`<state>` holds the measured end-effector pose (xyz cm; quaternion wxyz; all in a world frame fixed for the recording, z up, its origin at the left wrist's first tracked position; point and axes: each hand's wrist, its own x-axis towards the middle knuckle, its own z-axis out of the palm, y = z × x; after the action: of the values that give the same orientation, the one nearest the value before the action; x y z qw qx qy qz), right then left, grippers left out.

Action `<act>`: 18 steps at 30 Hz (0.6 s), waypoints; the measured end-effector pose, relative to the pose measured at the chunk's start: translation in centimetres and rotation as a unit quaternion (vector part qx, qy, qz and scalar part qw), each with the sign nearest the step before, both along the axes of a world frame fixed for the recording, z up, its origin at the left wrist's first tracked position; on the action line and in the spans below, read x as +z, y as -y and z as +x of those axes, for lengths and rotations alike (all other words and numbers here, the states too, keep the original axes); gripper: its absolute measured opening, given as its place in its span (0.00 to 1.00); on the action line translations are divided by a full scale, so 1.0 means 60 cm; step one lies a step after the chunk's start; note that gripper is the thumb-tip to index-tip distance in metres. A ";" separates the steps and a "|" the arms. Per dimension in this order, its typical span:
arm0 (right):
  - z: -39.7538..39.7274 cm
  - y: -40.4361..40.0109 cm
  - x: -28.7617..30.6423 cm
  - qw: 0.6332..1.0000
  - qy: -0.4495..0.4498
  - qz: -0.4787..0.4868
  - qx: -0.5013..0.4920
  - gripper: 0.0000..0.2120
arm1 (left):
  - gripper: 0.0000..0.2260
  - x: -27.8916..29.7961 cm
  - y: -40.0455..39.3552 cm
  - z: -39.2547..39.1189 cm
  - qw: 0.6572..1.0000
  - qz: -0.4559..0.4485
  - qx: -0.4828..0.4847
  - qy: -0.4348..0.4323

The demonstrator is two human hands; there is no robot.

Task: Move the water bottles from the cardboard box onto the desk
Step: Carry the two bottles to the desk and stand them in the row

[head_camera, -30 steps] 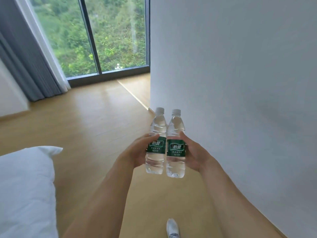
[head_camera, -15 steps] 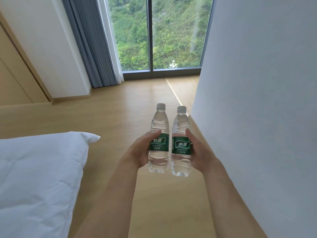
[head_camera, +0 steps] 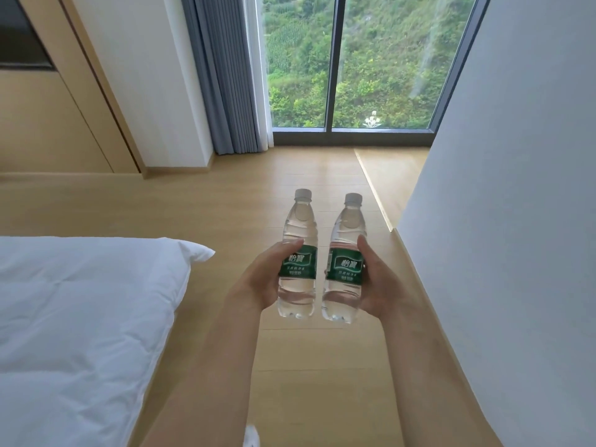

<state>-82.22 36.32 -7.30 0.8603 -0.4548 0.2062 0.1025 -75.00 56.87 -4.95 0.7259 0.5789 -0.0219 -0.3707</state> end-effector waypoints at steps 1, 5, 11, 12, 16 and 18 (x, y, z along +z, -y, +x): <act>0.022 -0.001 0.000 1.000 -0.002 -0.012 -0.002 0.34 | 0.22 -0.005 -0.004 0.021 1.000 -0.003 0.002 -0.002; 0.125 -0.015 -0.002 0.999 -0.007 -0.043 -0.007 0.34 | 0.26 -0.020 -0.020 0.121 1.000 -0.002 0.004 -0.008; 0.322 -0.051 -0.001 0.998 -0.007 -0.057 0.004 0.32 | 0.25 -0.022 -0.051 0.305 1.000 -0.003 0.023 -0.015; 0.356 -0.058 0.003 0.998 -0.007 -0.059 0.005 0.31 | 0.25 -0.018 -0.059 0.338 1.000 0.000 0.028 -0.013; 0.478 -0.083 0.017 0.999 0.002 -0.051 0.004 0.30 | 0.24 -0.002 -0.094 0.460 0.999 0.003 0.029 -0.014; 0.532 -0.095 0.026 0.999 0.009 -0.050 0.011 0.31 | 0.24 0.004 -0.108 0.515 0.999 0.005 0.027 -0.017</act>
<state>-50.33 42.03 -5.76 0.8371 -0.5004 0.1986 0.0975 -44.09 63.36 -4.69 0.7326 0.5769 0.0077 -0.3611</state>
